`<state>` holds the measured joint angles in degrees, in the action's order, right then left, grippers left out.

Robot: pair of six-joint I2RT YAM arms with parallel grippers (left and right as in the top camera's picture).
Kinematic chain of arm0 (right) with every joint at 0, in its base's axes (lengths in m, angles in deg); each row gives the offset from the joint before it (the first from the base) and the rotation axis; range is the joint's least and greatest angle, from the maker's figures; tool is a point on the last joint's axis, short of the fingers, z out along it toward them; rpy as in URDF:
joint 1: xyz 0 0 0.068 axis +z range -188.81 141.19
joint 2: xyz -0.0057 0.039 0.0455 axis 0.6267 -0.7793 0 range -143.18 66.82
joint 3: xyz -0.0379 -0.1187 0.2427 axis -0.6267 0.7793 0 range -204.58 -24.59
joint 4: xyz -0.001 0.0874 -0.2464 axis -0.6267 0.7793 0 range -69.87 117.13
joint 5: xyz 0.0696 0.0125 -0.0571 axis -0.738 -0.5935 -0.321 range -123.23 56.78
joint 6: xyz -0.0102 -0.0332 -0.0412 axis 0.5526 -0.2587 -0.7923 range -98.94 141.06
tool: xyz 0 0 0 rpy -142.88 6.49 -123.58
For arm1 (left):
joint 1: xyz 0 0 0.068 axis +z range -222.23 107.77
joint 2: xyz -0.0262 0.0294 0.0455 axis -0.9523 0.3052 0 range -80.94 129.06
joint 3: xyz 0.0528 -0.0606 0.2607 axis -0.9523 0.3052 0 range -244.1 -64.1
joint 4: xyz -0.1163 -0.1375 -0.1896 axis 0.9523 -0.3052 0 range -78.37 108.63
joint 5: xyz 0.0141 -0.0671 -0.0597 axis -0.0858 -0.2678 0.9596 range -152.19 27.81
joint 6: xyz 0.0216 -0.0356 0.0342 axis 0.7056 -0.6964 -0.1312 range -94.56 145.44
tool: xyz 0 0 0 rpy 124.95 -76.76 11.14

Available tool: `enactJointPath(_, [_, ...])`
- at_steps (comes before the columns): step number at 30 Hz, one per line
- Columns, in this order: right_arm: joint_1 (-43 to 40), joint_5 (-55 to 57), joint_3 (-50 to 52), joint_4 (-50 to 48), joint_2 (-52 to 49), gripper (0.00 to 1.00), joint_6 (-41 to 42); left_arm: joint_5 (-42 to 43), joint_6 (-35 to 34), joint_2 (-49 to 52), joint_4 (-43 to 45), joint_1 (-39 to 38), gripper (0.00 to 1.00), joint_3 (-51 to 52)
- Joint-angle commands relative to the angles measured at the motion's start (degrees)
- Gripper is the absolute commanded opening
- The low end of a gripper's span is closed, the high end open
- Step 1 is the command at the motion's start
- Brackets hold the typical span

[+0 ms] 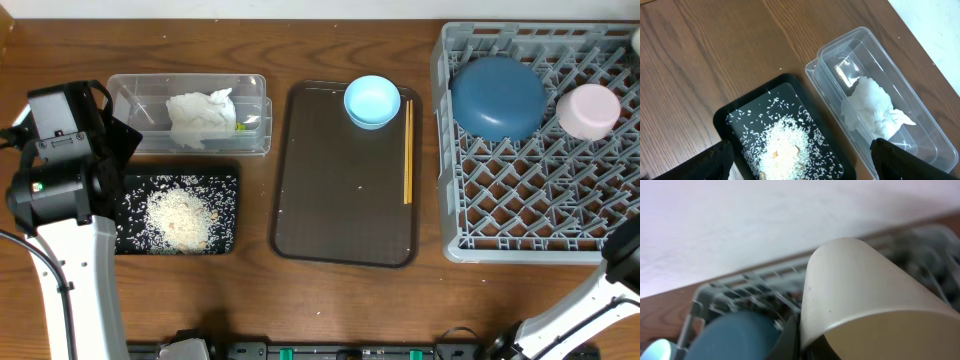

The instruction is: Sort waste into correct bins and load items into the dishwasher rack

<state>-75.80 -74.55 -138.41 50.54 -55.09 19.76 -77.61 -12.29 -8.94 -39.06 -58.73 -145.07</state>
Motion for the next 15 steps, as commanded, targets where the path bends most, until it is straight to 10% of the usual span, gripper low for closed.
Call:
enactJointPath(1, [2.4,-3.78,-0.39,-4.7,-4.46,0.01,4.0,-1.16,-0.72,0.24,-0.15,0.33,0.9,0.17])
enactJointPath(15, [1.57,-6.97,-0.39,-27.41,-20.74,0.01,28.72,-1.16,-0.72,0.24,-0.15,0.33,0.9,0.17])
